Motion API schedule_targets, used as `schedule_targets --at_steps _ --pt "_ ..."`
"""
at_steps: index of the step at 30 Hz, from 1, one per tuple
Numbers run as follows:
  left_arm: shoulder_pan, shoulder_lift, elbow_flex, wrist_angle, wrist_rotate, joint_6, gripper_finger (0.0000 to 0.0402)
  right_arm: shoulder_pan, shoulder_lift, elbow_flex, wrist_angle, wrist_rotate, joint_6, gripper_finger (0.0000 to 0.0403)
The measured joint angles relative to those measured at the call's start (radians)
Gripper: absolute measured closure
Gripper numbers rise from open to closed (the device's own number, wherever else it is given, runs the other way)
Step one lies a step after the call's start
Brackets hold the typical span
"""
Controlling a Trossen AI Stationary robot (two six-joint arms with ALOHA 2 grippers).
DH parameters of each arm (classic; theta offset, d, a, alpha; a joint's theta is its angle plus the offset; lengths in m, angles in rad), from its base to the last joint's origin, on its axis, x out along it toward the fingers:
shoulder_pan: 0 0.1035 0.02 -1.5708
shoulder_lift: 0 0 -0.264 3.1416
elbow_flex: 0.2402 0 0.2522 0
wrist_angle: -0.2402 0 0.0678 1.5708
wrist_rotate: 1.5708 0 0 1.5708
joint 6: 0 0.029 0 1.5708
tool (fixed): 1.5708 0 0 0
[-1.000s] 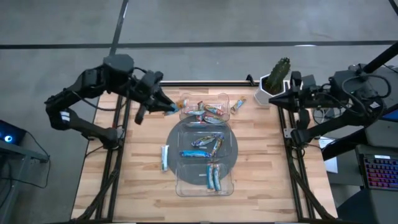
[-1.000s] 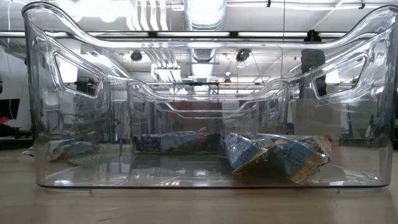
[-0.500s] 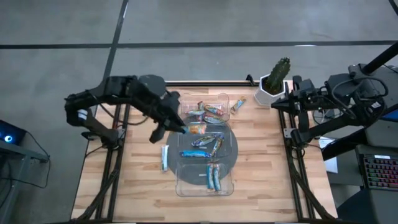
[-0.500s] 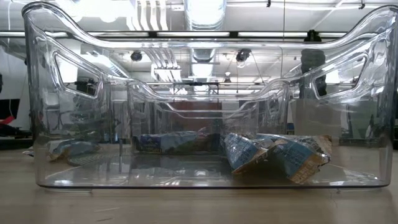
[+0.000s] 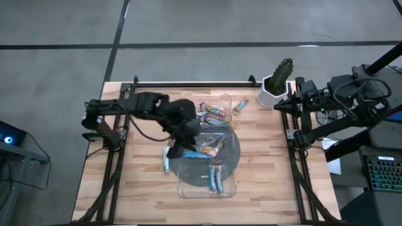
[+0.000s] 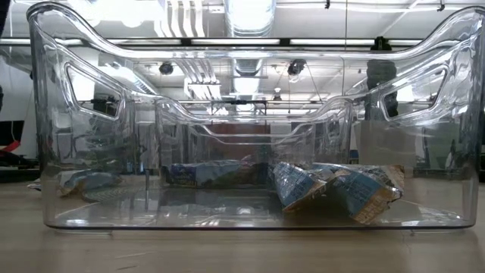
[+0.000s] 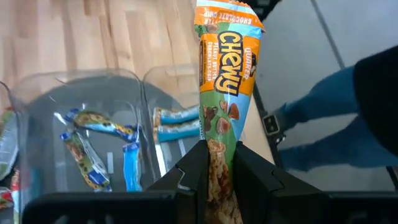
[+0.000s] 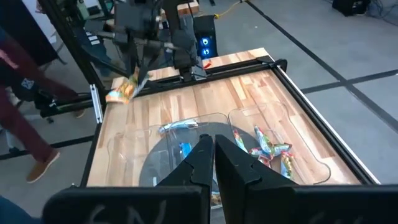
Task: Pick and place Granola Bars by type
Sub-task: Put the yellow granola bar into the bottom transparent bin
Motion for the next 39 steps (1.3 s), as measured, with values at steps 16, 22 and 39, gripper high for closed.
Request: schedule_targets --at_steps 16,22,39 --pt "-0.035 0.223 -0.001 -0.061 -0.01 0.207 0.0354 0.0 -0.001 0.0 -0.004 0.003 -0.003 0.0394" --pt "-0.06 0.266 -0.001 -0.061 -0.01 0.378 0.0354 0.0 0.0 0.0 -0.004 0.004 -0.003 0.0394" --pt "-0.122 0.283 -0.004 -0.032 -0.096 0.815 0.0362 0.0 0.001 0.0 -0.004 0.036 -0.019 0.0394"
